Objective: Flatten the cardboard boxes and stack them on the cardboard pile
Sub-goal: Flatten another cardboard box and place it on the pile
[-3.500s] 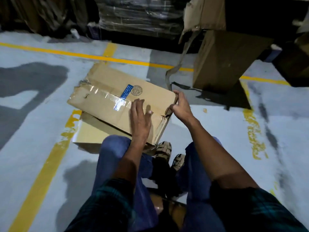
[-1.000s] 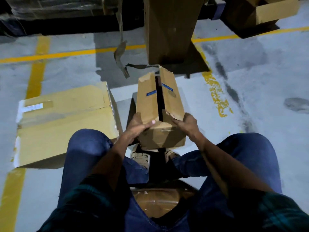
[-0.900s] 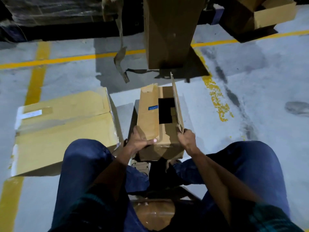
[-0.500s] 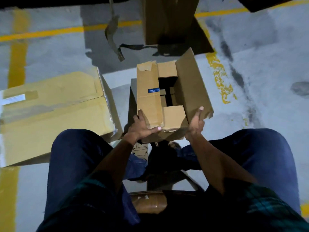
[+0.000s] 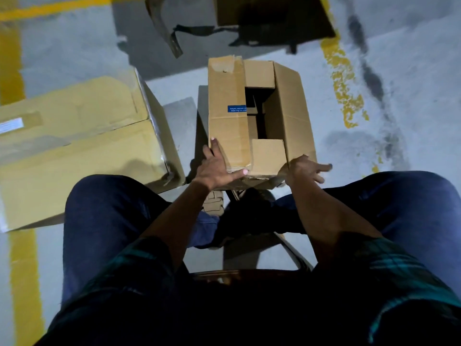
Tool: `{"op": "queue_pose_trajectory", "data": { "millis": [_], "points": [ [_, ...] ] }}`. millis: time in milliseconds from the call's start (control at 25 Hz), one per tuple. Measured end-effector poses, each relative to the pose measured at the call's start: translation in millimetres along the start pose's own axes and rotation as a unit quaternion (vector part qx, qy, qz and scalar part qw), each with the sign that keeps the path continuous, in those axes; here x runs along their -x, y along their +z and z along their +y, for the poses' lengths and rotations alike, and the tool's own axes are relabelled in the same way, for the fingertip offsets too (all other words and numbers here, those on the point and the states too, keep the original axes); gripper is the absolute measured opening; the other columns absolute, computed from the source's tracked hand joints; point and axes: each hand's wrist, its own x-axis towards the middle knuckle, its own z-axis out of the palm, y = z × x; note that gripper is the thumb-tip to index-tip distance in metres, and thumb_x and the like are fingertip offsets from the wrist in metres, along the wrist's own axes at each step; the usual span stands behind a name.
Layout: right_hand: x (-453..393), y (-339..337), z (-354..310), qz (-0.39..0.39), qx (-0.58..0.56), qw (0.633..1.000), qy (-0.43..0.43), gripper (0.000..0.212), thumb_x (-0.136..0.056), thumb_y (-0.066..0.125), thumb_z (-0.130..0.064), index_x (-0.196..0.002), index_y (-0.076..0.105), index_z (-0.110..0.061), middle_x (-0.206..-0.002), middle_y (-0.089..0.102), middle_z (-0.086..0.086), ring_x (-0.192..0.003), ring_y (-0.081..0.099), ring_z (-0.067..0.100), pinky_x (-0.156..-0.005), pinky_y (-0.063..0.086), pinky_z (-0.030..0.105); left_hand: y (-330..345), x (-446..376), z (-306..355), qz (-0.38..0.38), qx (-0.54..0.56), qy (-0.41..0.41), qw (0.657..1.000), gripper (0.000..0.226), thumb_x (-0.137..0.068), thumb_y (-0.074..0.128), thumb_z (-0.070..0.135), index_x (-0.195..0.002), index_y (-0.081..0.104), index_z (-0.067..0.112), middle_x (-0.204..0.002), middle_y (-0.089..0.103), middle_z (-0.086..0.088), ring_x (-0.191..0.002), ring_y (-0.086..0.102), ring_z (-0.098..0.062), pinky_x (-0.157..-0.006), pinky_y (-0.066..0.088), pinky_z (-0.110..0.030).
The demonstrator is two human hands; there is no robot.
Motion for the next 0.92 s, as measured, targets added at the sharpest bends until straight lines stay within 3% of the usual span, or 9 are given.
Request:
{"op": "queue_pose_trajectory", "data": {
  "millis": [80, 200, 280, 440, 600, 720, 920],
  "points": [
    [5.7, 3.9, -4.9, 0.020, 0.104, 0.993, -0.046, 0.058, -0.103, 0.036, -0.048, -0.152, 0.029, -0.019, -0.162, 0.014, 0.014, -0.138, 0.032, 0.038, -0.109, 0.033, 0.049, -0.6, -2.3, -5.0, -0.009, 0.000, -0.004, 1.000, 0.146, -0.061, 0.075, 0.076, -0.154, -0.018, 0.012, -0.154, 0.008, -0.020, -0.133, 0.038, -0.041, -0.109, 0.037, -0.049],
    [7.3, 13.5, 10.3, -0.036, 0.252, 0.956, -0.148, 0.099, -0.089, 0.027, -0.078, -0.158, 0.016, -0.007, -0.165, 0.009, 0.017, -0.152, 0.003, 0.035, -0.119, 0.010, 0.055, -1.1, -5.9, -11.7, -0.015, 0.011, -0.009, 1.000, 0.149, -0.059, 0.074, 0.079, -0.153, -0.020, 0.013, -0.156, 0.004, -0.020, -0.136, 0.035, -0.043, -0.112, 0.036, -0.051],
    [1.7, 20.8, 16.6, -0.056, 0.296, 0.939, -0.169, 0.115, -0.080, 0.030, -0.087, -0.157, 0.014, -0.002, -0.164, 0.013, 0.019, -0.152, 0.007, 0.033, -0.119, 0.010, 0.055, -0.6, -7.6, -13.9, -0.020, 0.014, -0.013, 1.000, 0.151, -0.057, 0.074, 0.080, -0.152, -0.022, 0.013, -0.157, 0.002, -0.019, -0.136, 0.034, -0.045, -0.112, 0.036, -0.053],
    [-10.8, 26.8, 14.6, -0.113, 0.283, 0.933, -0.193, 0.085, -0.093, 0.028, -0.072, -0.134, 0.050, 0.000, -0.137, 0.054, 0.021, -0.128, 0.049, 0.036, -0.105, 0.036, 0.045, 1.2, -8.4, -13.1, -0.014, 0.003, -0.012, 1.000, 0.150, -0.057, 0.073, 0.081, -0.152, -0.021, 0.011, -0.156, 0.004, -0.020, -0.134, 0.037, -0.045, -0.111, 0.038, -0.053],
    [-4.8, 21.8, 9.8, -0.093, 0.281, 0.903, -0.311, 0.062, -0.103, 0.034, -0.049, -0.105, 0.066, 0.004, -0.110, 0.066, 0.026, -0.105, 0.062, 0.041, -0.083, 0.044, 0.038, -1.1, -8.4, -12.9, -0.018, 0.001, -0.015, 1.000, 0.155, -0.052, 0.073, 0.083, -0.152, -0.022, 0.013, -0.156, 0.003, -0.018, -0.135, 0.037, -0.044, -0.110, 0.038, -0.054],
    [2.0, 14.2, 5.9, -0.071, 0.290, 0.886, -0.354, 0.054, -0.103, 0.041, -0.041, -0.091, 0.068, 0.003, -0.095, 0.069, 0.023, -0.089, 0.066, 0.039, -0.069, 0.044, 0.034, -7.2, -4.9, -12.6, -0.013, 0.018, -0.014, 1.000, 0.159, -0.046, 0.076, 0.083, -0.153, -0.020, 0.016, -0.158, 0.002, -0.017, -0.136, 0.037, -0.043, -0.111, 0.039, -0.054],
    [22.2, -12.7, 3.1, -0.030, 0.238, 0.900, -0.363, 0.047, -0.102, 0.044, -0.035, -0.082, 0.064, 0.002, -0.090, 0.067, 0.024, -0.084, 0.064, 0.041, -0.065, 0.041, 0.033, -26.5, 4.7, -4.4, 0.049, 0.050, 0.040, 0.997, 0.161, -0.028, 0.066, 0.094, -0.154, -0.009, 0.030, -0.159, 0.009, -0.011, -0.141, 0.030, -0.040, -0.113, 0.032, -0.058]
  ]
}}
